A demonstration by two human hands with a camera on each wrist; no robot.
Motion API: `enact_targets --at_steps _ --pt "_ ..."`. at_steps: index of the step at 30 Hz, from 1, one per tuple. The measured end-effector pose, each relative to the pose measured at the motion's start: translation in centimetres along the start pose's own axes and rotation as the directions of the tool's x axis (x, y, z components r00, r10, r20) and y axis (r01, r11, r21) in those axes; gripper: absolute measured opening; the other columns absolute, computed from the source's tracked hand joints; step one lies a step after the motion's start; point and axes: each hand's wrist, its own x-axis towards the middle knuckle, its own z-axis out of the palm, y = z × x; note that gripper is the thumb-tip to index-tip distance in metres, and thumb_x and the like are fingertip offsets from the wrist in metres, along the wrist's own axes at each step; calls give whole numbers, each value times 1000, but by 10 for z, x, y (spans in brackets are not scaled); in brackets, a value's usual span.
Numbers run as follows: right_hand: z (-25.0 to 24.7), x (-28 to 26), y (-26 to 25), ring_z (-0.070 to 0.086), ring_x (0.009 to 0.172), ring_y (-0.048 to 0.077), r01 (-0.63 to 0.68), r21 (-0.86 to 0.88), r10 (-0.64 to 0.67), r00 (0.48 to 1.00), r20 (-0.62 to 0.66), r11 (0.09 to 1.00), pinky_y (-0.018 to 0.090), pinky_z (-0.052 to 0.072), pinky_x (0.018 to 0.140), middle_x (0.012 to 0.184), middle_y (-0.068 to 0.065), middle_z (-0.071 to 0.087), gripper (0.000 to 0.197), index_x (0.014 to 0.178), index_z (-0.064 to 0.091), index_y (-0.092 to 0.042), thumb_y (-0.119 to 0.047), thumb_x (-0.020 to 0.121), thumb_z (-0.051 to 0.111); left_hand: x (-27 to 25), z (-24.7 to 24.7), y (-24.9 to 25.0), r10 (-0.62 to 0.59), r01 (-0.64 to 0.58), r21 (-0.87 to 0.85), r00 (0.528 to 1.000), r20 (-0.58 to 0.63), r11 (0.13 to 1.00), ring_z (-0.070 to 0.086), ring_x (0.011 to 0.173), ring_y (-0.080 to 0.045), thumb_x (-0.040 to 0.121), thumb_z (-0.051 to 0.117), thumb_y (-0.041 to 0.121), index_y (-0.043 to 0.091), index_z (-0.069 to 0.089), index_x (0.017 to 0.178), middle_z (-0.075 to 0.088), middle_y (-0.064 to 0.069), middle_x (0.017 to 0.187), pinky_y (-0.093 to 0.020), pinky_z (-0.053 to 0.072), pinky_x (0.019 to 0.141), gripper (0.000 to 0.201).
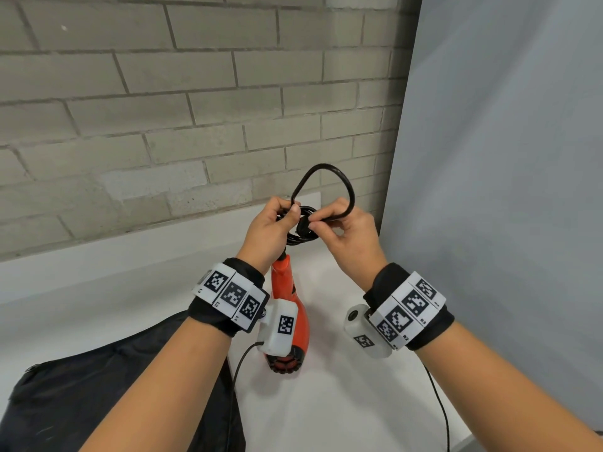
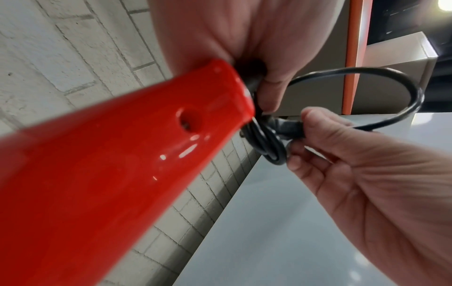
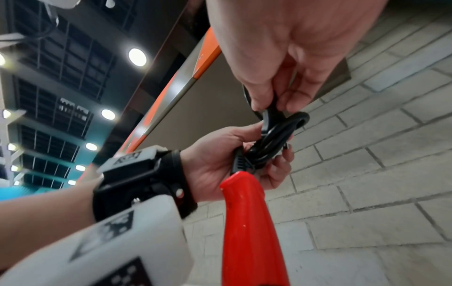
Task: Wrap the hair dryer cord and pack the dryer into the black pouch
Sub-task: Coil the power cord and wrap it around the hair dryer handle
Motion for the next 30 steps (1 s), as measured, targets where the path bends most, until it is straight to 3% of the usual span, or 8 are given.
enact_targets --at_steps 3,7,13,18,20,22,25,30 --pt "4 0 3 56 69 -10 0 -77 4 999 50 997 4 43 63 74 -10 49 2 79 65 2 3 78 64 -3 5 3 14 -13 -15 999 40 1000 51 83 -14 91 49 18 24 51 72 56 3 84 -28 41 81 21" --pt "11 -4 17 52 84 17 80 -260 -91 995 -31 962 24 43 71 90 4 48 17 95 52 -2 3 79 54 -8 11 5 47 -44 -21 988 144 999 51 73 -10 91 49 13 23 53 75 55 2 76 -19 45 71 19" --pt "2 3 20 57 77 9 -173 -21 172 940 296 985 29 51 76 86 -3 59 19 110 51 -10 -12 92 46 -4 9 1 36 -31 -59 996 85 998 54 67 -10 91 48 15 22 56 80 57 -1 75 -25 46 69 15" --pt "-23 -24 54 44 62 6 -150 -350 280 890 360 925 22 38 63 68 -6 48 25 94 54 -7 -23 98 34 3 -6 -3 13 -12 -113 1000 11 994 54 53 2 95 41 15 30 59 97 57 6 75 -12 44 61 23" --pt "-30 -35 79 51 70 19 -195 -531 433 822 369 824 32 42 72 76 3 54 26 96 53 -9 -25 98 32 3 -8 -3 33 -31 -91 999 20 995 51 50 2 96 39 15 31 59 102 56 7 73 -10 43 58 27" --pt "-30 -41 94 55 91 28 -202 -727 643 654 398 656 39 42 88 95 8 59 27 103 53 -13 -24 98 29 3 -7 -3 44 -42 -86 999 31 995 49 47 1 96 38 12 27 61 91 54 4 73 -10 41 55 28" --pt "-24 -46 96 53 114 29 -172 -798 762 462 453 578 31 41 92 115 11 57 29 109 56 -10 -6 93 32 1 -4 0 44 -40 -70 997 66 997 47 44 1 96 38 11 24 60 78 55 5 75 -10 37 50 31" --pt "-14 -34 75 58 91 19 -469 -361 589 572 571 806 29 47 84 93 5 60 30 88 55 -17 10 83 42 1 -2 -2 78 -77 -16 992 99 997 46 45 0 93 43 11 28 61 74 55 16 56 -14 37 52 32"
